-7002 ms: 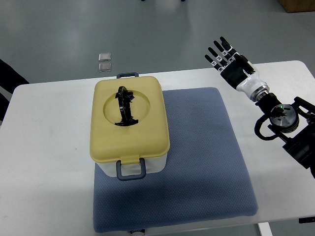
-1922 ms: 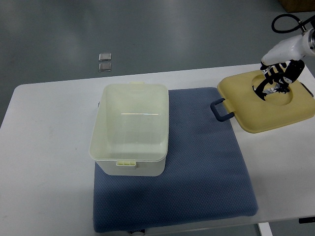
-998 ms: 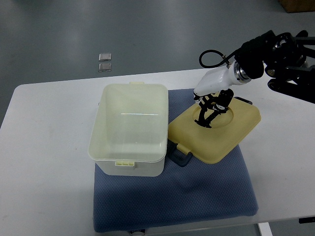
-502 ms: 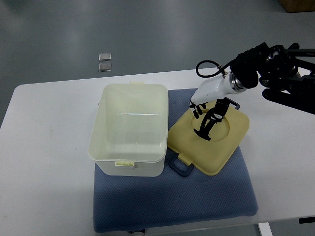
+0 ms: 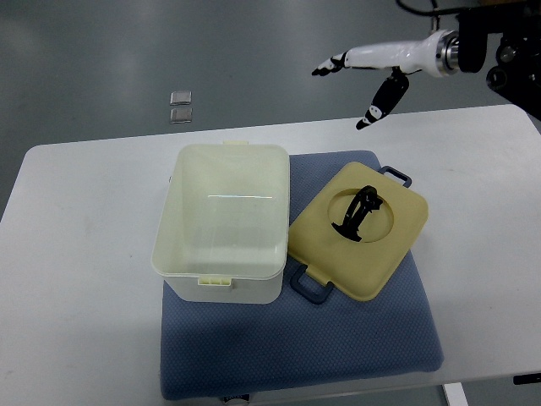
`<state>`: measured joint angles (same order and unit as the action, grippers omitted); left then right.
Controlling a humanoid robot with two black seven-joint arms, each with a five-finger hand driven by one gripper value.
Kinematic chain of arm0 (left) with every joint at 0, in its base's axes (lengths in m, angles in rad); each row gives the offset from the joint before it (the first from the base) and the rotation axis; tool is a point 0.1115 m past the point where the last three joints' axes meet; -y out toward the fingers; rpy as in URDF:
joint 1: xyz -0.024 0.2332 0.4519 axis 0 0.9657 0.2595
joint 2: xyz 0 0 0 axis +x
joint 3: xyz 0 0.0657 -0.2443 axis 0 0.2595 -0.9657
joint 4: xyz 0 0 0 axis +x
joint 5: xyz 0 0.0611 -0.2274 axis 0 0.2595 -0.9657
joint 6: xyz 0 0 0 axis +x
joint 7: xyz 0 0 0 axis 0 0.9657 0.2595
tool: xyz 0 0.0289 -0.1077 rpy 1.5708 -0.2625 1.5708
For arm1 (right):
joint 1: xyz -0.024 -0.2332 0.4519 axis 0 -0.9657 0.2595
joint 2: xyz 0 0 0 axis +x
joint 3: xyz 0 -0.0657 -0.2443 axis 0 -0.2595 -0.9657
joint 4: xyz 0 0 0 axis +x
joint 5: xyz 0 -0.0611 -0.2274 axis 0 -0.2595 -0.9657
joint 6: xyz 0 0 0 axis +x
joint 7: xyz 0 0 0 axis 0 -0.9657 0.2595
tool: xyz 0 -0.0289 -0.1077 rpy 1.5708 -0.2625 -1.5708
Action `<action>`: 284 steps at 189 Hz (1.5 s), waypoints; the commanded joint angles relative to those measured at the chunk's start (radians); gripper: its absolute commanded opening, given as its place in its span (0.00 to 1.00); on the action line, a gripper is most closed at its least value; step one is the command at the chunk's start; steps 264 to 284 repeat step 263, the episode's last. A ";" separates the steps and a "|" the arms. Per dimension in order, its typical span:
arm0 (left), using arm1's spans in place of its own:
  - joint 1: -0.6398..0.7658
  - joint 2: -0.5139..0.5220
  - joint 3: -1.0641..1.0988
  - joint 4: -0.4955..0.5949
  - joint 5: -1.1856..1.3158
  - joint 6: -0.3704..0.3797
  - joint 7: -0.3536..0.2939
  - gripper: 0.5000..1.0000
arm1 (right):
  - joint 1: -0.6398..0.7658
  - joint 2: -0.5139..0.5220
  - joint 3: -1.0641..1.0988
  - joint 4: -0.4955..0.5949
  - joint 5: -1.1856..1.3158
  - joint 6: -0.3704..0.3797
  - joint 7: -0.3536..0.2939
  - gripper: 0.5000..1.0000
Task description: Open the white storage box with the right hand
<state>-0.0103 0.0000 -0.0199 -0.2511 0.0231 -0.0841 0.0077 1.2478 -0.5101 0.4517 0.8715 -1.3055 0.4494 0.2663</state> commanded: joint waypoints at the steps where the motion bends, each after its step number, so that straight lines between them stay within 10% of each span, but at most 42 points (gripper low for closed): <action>1: 0.000 0.000 0.000 -0.004 0.000 0.000 0.000 1.00 | -0.085 0.021 0.174 -0.081 0.345 -0.024 -0.022 0.85; 32: 0.000 0.000 0.000 -0.008 0.001 0.000 0.000 1.00 | -0.246 0.100 0.317 -0.089 1.102 -0.136 -0.139 0.85; 71: 0.001 0.000 0.000 -0.008 0.001 0.001 0.000 1.00 | -0.378 0.185 0.348 -0.089 1.749 -0.236 -0.099 0.85; 284: 0.000 0.000 0.002 -0.010 0.001 0.001 0.000 1.00 | -0.554 0.260 0.410 -0.097 1.684 -0.135 -0.025 0.85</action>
